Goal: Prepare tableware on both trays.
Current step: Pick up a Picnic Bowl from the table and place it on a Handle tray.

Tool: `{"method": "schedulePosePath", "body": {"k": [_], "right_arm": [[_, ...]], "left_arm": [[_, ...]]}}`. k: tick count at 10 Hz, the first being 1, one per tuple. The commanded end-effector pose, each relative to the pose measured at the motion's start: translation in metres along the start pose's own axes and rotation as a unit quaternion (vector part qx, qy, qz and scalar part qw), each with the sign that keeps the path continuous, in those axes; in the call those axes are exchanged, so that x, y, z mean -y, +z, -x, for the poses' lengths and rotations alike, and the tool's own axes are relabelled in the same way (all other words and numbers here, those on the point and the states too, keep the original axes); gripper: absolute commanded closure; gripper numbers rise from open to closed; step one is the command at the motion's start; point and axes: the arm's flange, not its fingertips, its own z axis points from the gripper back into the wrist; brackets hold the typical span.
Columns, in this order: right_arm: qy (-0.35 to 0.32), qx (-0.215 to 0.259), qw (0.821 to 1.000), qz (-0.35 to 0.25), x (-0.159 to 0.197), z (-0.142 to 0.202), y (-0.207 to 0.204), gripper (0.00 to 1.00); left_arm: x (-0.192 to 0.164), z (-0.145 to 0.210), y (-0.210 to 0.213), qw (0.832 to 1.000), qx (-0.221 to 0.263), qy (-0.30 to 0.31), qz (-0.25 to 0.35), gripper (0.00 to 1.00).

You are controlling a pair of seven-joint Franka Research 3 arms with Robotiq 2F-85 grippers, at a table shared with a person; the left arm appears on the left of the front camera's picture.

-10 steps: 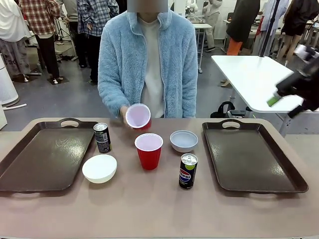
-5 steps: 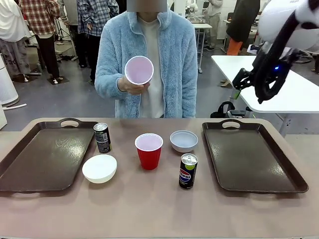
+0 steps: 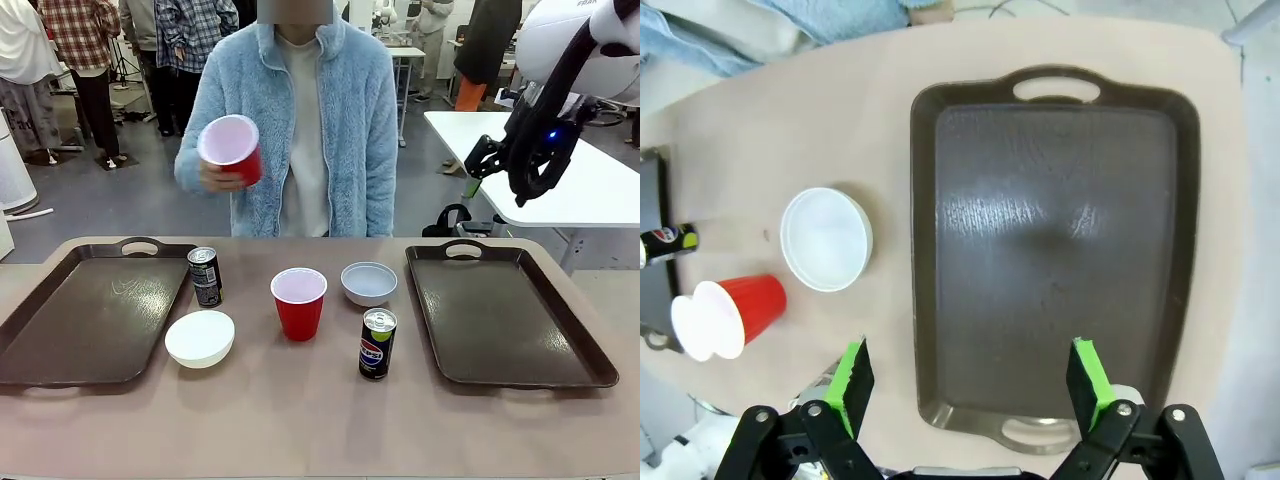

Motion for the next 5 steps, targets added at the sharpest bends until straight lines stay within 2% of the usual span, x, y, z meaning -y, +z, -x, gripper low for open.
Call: {"method": "schedulePosePath", "body": {"k": [1, 3, 5], "right_arm": [[0.048, -0.033, 0.998, 0.027, -0.029, 0.003, -0.031, 0.0], [0.08, -0.062, 0.993, 0.056, -0.072, 0.003, -0.075, 0.0], [0.083, -0.049, 0.993, 0.073, -0.098, -0.01, -0.108, 0.0]], "left_arm": [[0.0, -0.001, 0.0, 1.0, 0.004, 0.001, 0.002, 0.0], [0.0, -0.001, 0.0, 1.0, 0.004, 0.001, 0.002, 0.0], [0.0, -0.001, 0.0, 1.0, 0.004, 0.001, 0.002, 0.0]]}}
